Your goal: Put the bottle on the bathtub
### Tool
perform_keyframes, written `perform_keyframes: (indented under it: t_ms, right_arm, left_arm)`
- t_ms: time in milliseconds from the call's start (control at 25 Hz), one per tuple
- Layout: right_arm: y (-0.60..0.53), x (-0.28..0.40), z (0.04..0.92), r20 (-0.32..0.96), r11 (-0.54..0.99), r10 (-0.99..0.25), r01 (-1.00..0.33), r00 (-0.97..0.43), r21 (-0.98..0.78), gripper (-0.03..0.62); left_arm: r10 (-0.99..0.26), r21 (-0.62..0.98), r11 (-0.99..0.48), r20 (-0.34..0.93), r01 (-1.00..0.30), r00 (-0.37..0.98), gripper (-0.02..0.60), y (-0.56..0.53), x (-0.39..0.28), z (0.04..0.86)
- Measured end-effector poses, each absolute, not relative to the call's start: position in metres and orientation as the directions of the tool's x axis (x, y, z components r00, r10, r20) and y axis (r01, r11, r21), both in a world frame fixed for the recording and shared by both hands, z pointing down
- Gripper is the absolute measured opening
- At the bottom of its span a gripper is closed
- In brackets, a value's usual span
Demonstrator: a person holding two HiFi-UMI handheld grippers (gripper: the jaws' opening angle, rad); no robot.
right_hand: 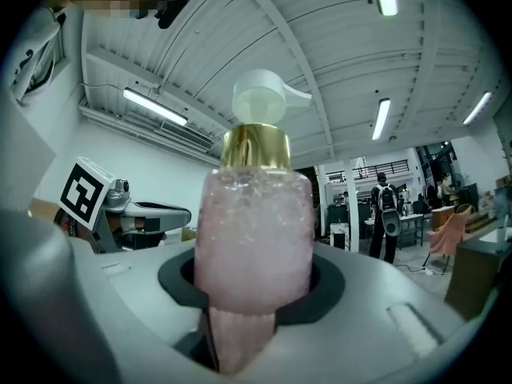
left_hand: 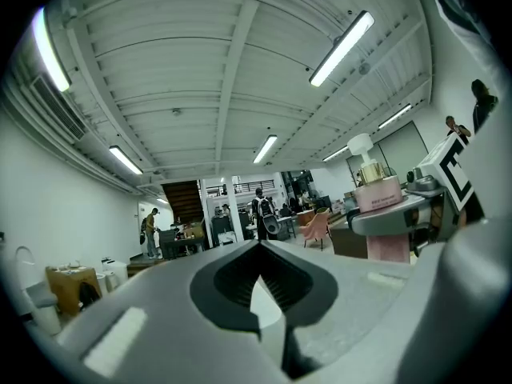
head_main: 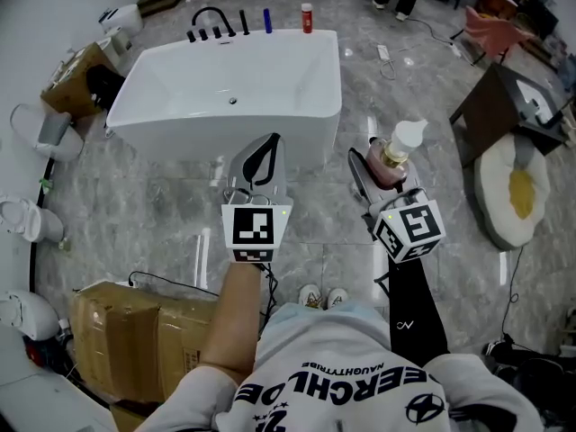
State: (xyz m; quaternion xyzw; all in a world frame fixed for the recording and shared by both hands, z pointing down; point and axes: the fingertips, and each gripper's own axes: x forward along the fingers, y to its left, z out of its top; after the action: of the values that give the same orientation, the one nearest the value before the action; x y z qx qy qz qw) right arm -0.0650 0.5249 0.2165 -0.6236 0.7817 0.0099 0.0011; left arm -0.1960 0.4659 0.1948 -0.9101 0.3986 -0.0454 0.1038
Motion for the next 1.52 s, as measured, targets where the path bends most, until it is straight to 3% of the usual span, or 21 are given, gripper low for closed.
perform_keyframes:
  t_ms: [440, 1040, 1520]
  right_arm:
    - [0.479, -0.031, 0.213, -0.044, 0.198, -0.979, -0.980, -0.199, 0.026, 0.202]
    - [0.274, 0.097, 0.203, -0.092, 0.311, -0.945, -0.949, -0.314, 0.048, 0.204]
    - [0.181, 0.162, 0.216, -0.093, 0.311, -0.946, -0.950, -0.309, -0.010, 0.204]
  left_arm:
    - [-0.725, -0.229, -0.667, -0.021, -0.709, 0.688, 0.000, 0.418, -0.171, 0.192]
    - [-0.773, -0.232, -0.615, -0.014, -0.754, 0.635, 0.000, 0.234, -0.047, 0.195]
    - [-0.791, -0.264, -0.597, 0.036, -0.757, 0.611, 0.000, 0.152, 0.010, 0.203]
